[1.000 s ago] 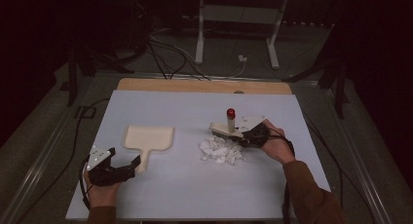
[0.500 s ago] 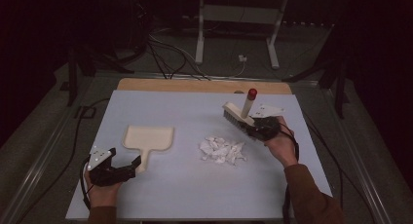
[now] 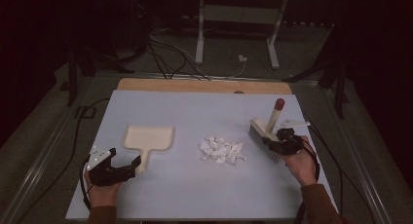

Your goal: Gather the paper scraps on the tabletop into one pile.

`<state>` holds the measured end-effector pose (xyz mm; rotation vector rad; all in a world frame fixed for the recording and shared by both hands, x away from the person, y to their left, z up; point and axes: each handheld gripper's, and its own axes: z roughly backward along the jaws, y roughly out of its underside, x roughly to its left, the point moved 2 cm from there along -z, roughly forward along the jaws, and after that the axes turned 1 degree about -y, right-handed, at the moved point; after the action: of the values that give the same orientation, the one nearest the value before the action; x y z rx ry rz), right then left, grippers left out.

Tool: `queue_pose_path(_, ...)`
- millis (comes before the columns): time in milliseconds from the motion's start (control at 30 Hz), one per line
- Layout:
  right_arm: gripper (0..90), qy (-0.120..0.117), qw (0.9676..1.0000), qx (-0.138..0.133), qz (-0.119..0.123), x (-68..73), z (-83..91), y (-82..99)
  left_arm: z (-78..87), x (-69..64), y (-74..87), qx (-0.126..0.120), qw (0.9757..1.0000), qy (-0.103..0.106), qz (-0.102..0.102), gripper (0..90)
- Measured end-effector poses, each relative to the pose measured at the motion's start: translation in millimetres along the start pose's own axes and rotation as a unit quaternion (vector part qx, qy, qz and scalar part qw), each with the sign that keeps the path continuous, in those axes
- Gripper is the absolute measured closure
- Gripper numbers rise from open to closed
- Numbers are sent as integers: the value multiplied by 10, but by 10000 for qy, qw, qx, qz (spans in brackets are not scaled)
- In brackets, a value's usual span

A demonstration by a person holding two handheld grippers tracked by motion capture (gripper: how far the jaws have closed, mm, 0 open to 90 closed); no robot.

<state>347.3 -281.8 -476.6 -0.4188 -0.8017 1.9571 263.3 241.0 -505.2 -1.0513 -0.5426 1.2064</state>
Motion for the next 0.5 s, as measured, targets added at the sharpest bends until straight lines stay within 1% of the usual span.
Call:
queue_pose_path(67, 671, 0, 10000, 25, -94, -26, -9, 67, -4, -15, -1, -6, 10000, 8, 3, 4)
queue_pose_path(133, 670, 13, 9998, -13, -175, -38, -4, 91, -7, -24, -2, -6, 10000, 17, -1, 5)
queue_pose_path(167, 667, 22, 9998, -6, -178, -41, -3, 90, -9, -27, -2, 1, 10000, 18, -10, 5)
queue_pose_path(300, 564, 123, 9997, -104, -191, -30, -21, 37, -22, -45, 4, 34, 10000, 11, -46, 5)
queue_pose_path(333, 555, 113, 9996, -153, -207, -25, -28, 18, -23, -53, 4, 45, 10000, 14, -71, 5)
queue_pose_path(367, 544, 119, 9996, -144, -205, -25, -47, -4, -25, -58, 1, 51, 9999, 11, -94, 4)
queue_pose_path(433, 570, 151, 9995, -124, -241, -30, -71, -24, -29, -68, -3, 57, 9999, 1, -109, 4)
queue_pose_path(500, 639, 115, 9993, -144, -322, -47, -80, -33, -31, -72, -14, 57, 9999, -6, -119, 5)
